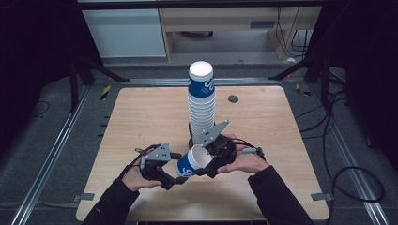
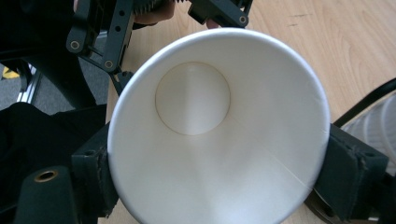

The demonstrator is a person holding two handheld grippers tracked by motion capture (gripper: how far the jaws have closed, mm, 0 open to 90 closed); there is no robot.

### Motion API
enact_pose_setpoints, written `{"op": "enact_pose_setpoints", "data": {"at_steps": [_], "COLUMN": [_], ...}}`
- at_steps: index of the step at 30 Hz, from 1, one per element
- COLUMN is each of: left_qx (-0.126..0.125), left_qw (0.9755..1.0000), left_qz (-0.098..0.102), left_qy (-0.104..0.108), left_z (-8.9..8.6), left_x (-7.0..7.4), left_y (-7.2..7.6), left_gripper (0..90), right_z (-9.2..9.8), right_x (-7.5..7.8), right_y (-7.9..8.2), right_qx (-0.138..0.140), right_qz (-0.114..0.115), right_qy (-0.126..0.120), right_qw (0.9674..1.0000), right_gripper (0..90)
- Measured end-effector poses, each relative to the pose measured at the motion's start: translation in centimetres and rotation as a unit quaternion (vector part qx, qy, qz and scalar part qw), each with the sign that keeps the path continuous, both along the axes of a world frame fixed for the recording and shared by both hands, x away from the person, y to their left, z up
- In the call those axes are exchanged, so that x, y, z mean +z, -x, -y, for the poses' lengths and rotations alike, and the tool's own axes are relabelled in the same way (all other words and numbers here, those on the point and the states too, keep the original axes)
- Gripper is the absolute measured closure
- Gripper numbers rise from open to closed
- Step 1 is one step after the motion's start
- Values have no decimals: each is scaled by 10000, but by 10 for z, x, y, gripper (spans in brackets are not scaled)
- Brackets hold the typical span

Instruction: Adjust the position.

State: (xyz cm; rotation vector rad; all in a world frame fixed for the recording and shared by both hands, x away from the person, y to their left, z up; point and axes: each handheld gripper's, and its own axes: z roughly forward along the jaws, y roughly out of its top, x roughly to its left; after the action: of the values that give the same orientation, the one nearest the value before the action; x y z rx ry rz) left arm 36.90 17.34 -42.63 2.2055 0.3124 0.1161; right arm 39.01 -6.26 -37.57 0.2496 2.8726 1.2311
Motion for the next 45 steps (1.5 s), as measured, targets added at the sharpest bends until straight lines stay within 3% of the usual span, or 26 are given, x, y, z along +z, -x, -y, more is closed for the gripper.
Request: {"op": "enact_pose_setpoints", "data": {"at_steps": [5, 14, 17, 20, 26, 33, 45], "left_qx": [-58, -147, -203, -232, -222, -143, -167], "left_qw": [9999, 9997, 9996, 9996, 9995, 9999, 9998], "left_qz": [17, 24, 14, 5, 38, 39, 46], "left_qy": [-144, -185, -173, -172, -207, -61, -88], "left_z": [3, 4, 3, 4, 5, 3, 2], "left_x": [-1, -1, -1, -2, -3, -3, -4], "left_y": [1, 2, 2, 2, 2, 2, 1], "left_gripper": [134, 191, 267, 272, 274, 275, 276], "right_z": [-9, -19, -19, -19, -19, -18, -8], "right_x": [-2, -4, -5, -6, -7, -6, 3], "right_y": [0, 0, -2, -1, -2, -2, -2], "right_qx": [98, 229, 212, 192, 229, 182, -16], "right_qz": [-5, -24, -10, -85, -6, 88, 161], "right_qy": [117, 151, 172, 177, 214, 71, -213], "right_qw": [9999, 9996, 9996, 9996, 9995, 9998, 9996], "right_gripper": [156, 155, 155, 153, 138, 86, 64]}}
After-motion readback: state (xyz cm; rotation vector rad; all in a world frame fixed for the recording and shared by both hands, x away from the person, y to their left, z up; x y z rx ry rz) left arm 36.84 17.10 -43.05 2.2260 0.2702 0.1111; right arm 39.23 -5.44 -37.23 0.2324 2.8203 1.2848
